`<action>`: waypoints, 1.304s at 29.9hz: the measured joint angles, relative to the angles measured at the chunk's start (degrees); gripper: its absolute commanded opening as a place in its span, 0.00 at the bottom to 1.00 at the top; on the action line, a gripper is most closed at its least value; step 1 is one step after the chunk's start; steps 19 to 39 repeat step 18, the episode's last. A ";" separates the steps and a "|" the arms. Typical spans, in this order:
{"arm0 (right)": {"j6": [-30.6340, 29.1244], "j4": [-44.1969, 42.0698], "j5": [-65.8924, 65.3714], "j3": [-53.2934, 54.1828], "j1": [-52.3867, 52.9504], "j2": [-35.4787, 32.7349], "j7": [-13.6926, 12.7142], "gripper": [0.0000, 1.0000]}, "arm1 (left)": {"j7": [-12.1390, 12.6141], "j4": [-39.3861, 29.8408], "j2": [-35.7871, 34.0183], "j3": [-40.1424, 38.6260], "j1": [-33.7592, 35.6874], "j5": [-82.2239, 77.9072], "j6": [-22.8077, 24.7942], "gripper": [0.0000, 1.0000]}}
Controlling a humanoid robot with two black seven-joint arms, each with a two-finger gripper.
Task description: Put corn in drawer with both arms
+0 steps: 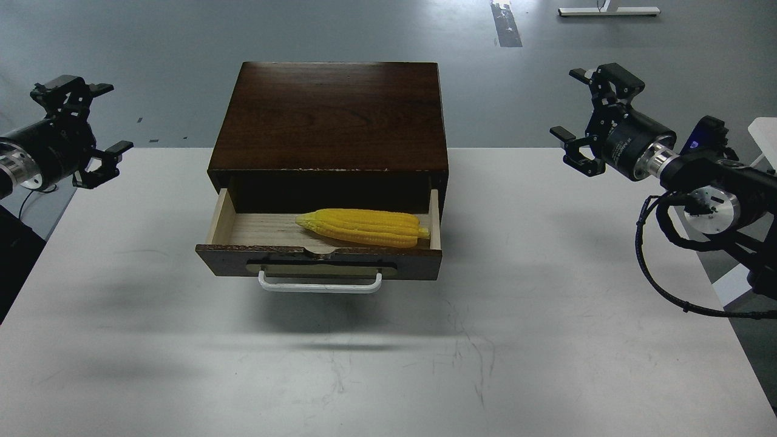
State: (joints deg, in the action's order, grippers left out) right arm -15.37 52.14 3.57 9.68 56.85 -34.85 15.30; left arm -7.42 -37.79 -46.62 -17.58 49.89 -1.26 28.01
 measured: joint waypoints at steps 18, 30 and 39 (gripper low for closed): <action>1.89 -1.64 -0.02 3.51 -2.62 3.23 -1.92 1.00 | 0.83 0.16 2.77 0.18 -0.66 0.21 0.00 0.99; 1.89 -1.64 -0.02 3.51 -2.62 3.23 -1.92 1.00 | 0.83 0.16 2.77 0.18 -0.66 0.21 0.00 0.99; 1.89 -1.64 -0.02 3.51 -2.62 3.23 -1.92 1.00 | 0.83 0.16 2.77 0.18 -0.66 0.21 0.00 0.99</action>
